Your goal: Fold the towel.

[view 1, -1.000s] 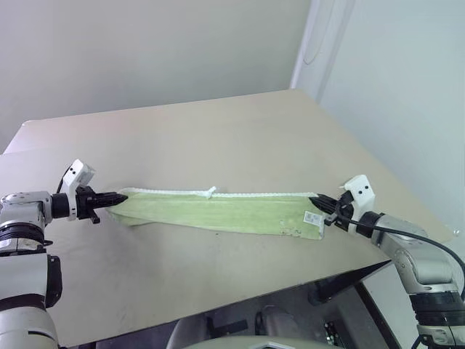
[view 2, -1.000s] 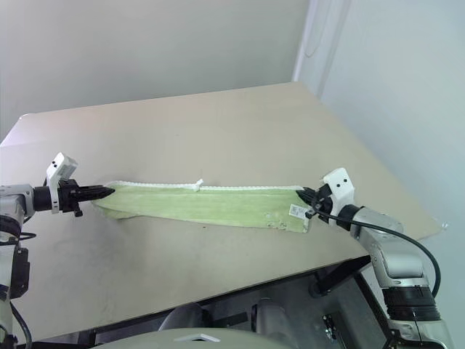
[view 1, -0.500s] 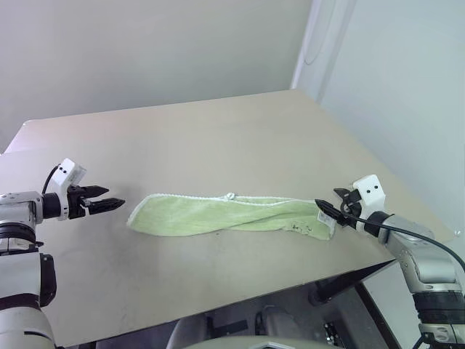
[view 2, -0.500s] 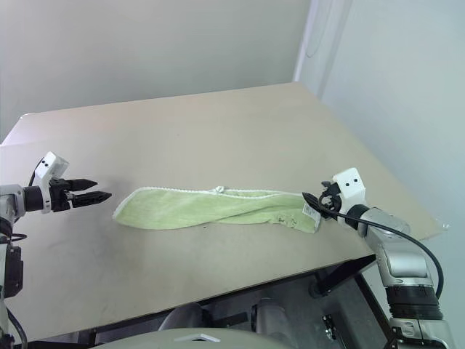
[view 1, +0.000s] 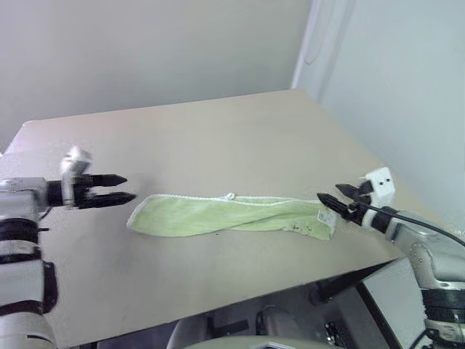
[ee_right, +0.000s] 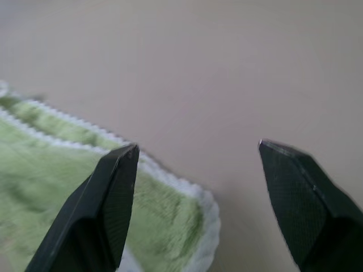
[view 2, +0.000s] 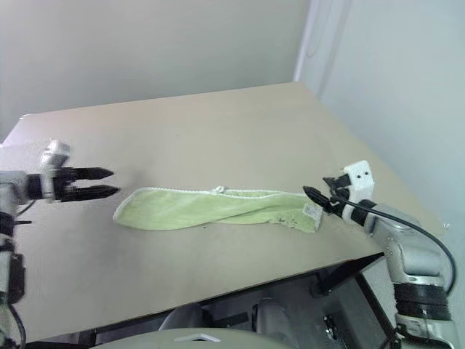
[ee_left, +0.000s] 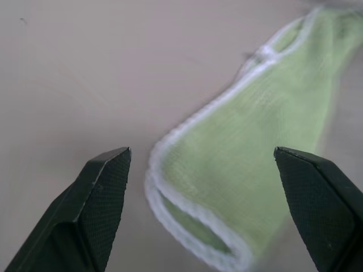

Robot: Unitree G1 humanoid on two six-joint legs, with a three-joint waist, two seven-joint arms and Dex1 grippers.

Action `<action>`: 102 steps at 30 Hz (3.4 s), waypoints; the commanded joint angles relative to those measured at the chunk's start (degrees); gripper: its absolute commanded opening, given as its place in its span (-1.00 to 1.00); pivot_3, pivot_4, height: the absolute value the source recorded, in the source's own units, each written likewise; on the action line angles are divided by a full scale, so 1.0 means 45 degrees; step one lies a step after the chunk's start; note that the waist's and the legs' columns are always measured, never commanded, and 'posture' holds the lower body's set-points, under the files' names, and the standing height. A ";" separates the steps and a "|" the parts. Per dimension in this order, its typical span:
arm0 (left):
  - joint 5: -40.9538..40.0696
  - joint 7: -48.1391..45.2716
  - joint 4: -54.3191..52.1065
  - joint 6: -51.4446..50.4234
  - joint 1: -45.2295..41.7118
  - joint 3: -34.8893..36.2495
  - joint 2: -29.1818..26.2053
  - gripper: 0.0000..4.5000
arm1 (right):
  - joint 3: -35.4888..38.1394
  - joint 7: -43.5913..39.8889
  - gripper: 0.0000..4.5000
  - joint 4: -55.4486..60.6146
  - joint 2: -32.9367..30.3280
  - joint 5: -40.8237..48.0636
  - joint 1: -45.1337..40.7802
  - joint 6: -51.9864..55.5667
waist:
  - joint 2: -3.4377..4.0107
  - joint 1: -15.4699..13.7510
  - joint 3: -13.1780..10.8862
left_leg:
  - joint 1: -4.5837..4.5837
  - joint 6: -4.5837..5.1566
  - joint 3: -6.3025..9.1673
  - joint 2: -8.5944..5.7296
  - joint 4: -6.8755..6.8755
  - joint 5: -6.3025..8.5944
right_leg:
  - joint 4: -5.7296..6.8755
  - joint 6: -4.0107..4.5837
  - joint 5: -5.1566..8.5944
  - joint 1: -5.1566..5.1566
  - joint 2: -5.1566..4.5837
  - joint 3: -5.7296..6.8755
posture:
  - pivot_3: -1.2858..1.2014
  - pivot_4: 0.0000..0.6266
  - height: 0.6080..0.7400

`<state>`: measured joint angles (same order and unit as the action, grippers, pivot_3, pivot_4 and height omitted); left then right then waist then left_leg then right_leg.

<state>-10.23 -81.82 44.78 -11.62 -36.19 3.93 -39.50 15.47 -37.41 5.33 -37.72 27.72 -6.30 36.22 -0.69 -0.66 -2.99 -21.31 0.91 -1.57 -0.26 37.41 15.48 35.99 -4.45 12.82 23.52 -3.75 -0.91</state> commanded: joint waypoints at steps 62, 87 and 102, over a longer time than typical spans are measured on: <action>-0.0432 0.0857 -0.1752 -0.0321 -0.0165 -0.1684 0.1041 0.89 | -0.1873 0.0529 0.56 0.2691 -0.1143 -0.4162 0.3954 -0.2341 | -0.0095 0.0299 -0.0008 | -0.0217 0.0000 0.0004 0.0052 0.0160 0.0069 | -0.0158 -0.0051 -0.0124 0.0110 0.0047 0.0050 | 0.03 -1.00 1.00; 0.0013 0.1320 -0.1128 0.0142 -0.0285 -0.1583 0.1098 0.89 | -0.0742 -0.1881 -1.00 0.2141 -0.3412 -0.4944 0.4245 -0.4972 | -0.0096 0.0282 -0.0007 | -0.0210 0.0001 0.0008 0.0039 0.0180 0.0068 | -0.0146 -0.0056 -0.0128 0.0091 0.0051 0.0045 | 0.03 -1.00 1.00; 0.0042 0.1892 0.0509 0.0167 -0.1539 -0.1275 0.1279 0.89 | -0.1053 -0.2071 -1.00 0.1607 -0.4982 -0.6929 0.4014 -0.6327 | -0.0102 0.0284 -0.0005 | -0.0203 0.0001 0.0004 0.0022 0.0191 0.0068 | -0.0149 -0.0059 -0.0129 0.0076 0.0046 0.0036 | 0.03 -1.00 1.00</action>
<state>-9.03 -73.18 47.52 -10.18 -40.70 -3.31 -33.75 10.19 -47.56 9.99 -59.72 -2.50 14.03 8.53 -1.15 0.62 -3.01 -22.20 0.91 -1.55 -0.16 38.28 15.78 35.32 -4.73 12.24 23.85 -3.53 -0.75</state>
